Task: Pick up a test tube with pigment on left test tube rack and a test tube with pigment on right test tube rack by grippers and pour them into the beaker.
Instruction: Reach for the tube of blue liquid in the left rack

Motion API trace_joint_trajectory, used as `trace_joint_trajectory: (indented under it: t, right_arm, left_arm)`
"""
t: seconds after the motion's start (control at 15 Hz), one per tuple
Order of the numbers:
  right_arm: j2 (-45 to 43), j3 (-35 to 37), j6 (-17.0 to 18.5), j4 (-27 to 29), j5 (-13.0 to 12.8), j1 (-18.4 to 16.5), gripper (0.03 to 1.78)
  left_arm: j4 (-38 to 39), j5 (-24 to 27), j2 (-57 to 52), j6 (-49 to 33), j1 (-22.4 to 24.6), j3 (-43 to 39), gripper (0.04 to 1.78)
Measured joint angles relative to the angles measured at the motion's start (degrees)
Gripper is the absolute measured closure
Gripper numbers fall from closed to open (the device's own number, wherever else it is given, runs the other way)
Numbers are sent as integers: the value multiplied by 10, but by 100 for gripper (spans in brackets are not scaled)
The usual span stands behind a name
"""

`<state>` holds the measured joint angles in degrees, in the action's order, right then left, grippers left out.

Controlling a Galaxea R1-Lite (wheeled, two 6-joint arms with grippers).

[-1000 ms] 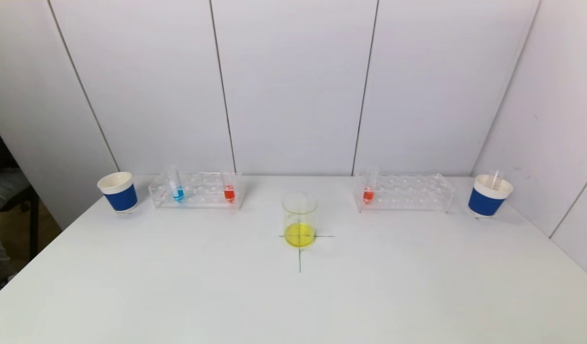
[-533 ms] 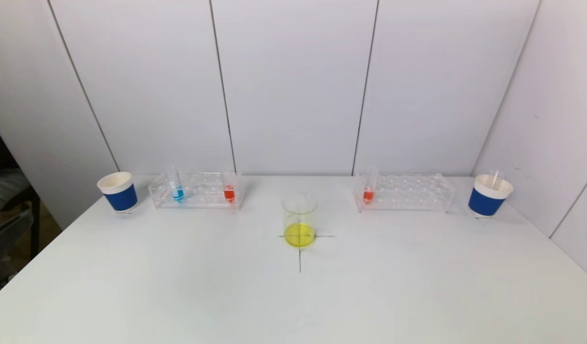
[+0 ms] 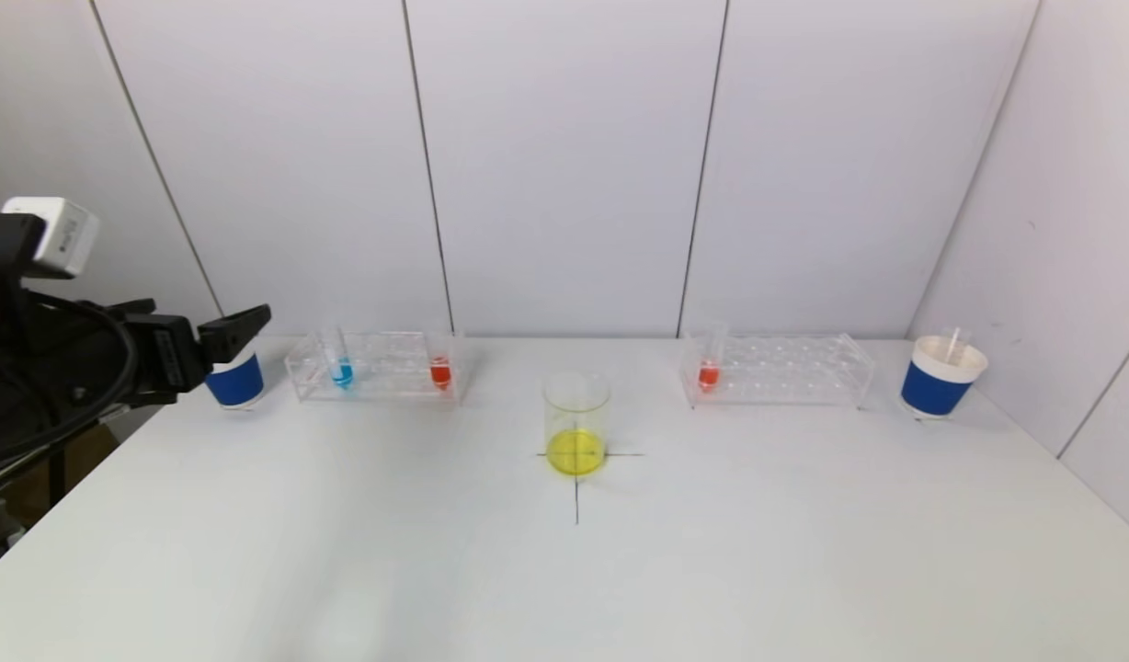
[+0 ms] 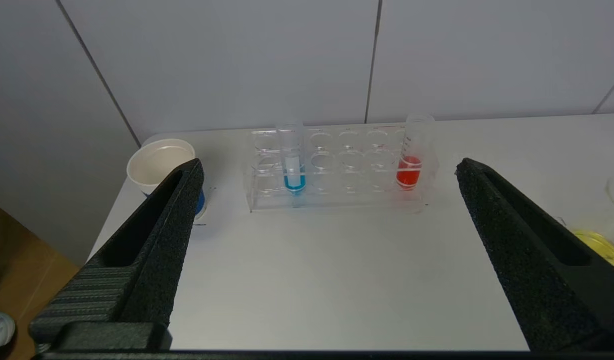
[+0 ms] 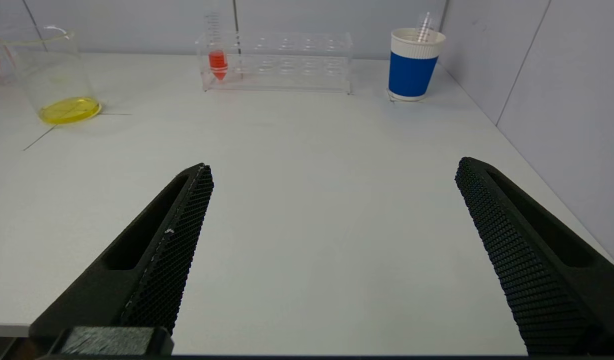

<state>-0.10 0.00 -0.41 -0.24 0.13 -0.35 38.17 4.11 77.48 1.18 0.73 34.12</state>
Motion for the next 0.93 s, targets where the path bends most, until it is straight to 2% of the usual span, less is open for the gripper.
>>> trace_joint_trajectory:
  t: [0.2, 0.4, 0.73, 0.93]
  right_arm:
    - [0, 0, 0, 0, 0, 0, 5]
    - [0, 0, 0, 0, 0, 0, 5]
    - [0, 0, 0, 0, 0, 0, 5]
    - [0, 0, 0, 0, 0, 0, 5]
  left_arm:
    - [124, 11, 119, -1, 8, -1, 6]
    - [236, 53, 219, -1, 27, -1, 6]
    - [336, 94, 339, 0, 55, 8, 6]
    - [367, 100, 391, 0, 61, 23, 6]
